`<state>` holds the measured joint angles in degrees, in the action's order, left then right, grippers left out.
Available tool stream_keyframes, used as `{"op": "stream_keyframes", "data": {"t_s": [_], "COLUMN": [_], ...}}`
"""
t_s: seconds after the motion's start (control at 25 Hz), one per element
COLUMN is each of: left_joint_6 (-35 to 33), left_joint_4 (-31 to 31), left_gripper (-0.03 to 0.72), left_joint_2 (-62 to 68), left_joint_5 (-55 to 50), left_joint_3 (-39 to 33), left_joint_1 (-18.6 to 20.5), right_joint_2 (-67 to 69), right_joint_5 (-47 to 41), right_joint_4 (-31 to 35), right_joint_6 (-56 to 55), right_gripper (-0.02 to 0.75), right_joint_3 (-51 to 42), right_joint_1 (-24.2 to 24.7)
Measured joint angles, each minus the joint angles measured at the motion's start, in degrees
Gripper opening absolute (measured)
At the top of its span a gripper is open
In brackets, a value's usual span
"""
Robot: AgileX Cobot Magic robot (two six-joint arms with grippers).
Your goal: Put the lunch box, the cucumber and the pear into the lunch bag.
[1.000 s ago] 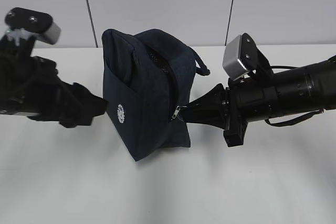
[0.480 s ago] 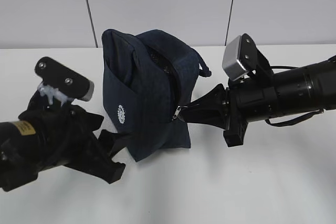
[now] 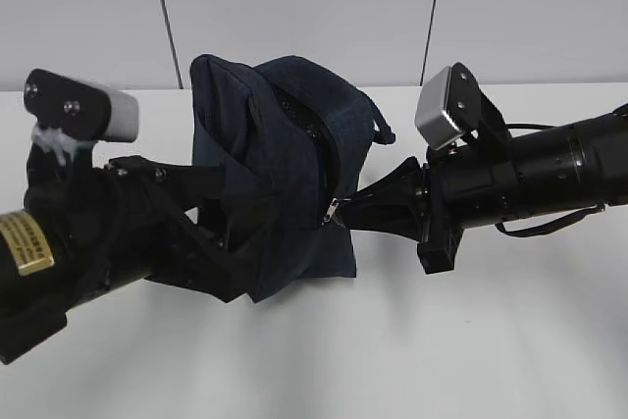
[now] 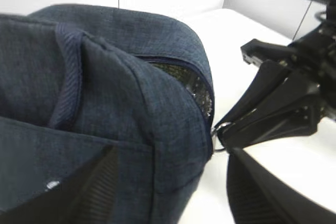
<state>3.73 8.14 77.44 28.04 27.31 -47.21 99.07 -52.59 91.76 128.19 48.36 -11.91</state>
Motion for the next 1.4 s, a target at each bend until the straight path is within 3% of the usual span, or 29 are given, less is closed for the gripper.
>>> {"op": "stream_keyframes", "data": {"t_s": [0.12, 0.28, 0.64, 0.96, 1.4], "left_joint_6": [9.8, 14.4, 10.9, 9.3, 4.1], "left_joint_4": [-5.2, -8.5, -13.1, -10.7, -8.1], "left_gripper": [0.396, 0.396, 0.396, 0.396, 0.393], "left_joint_2": [0.2, 0.2, 6.2, 15.9, 21.3], "left_joint_5": [4.5, 7.2, 11.6, 19.7, 21.6], "left_joint_3": [-2.1, -3.9, -4.2, -4.2, -1.5], "left_joint_1": [0.0, 0.2, 1.2, 1.2, 1.2], "right_joint_2": [0.0, 0.0, 0.0, 0.0, 0.0], "right_joint_5": [0.0, 0.0, 0.0, 0.0, -0.1], "right_joint_4": [0.0, 0.0, 0.0, 0.0, 0.0], "right_joint_6": [-0.2, -0.3, -0.7, -1.2, -1.6], "right_gripper": [0.000, 0.000, 0.000, 0.000, 0.000], "right_joint_3": [0.0, 0.0, 0.0, 0.0, 0.0], "right_joint_1": [0.0, 0.0, 0.0, 0.0, 0.0]}}
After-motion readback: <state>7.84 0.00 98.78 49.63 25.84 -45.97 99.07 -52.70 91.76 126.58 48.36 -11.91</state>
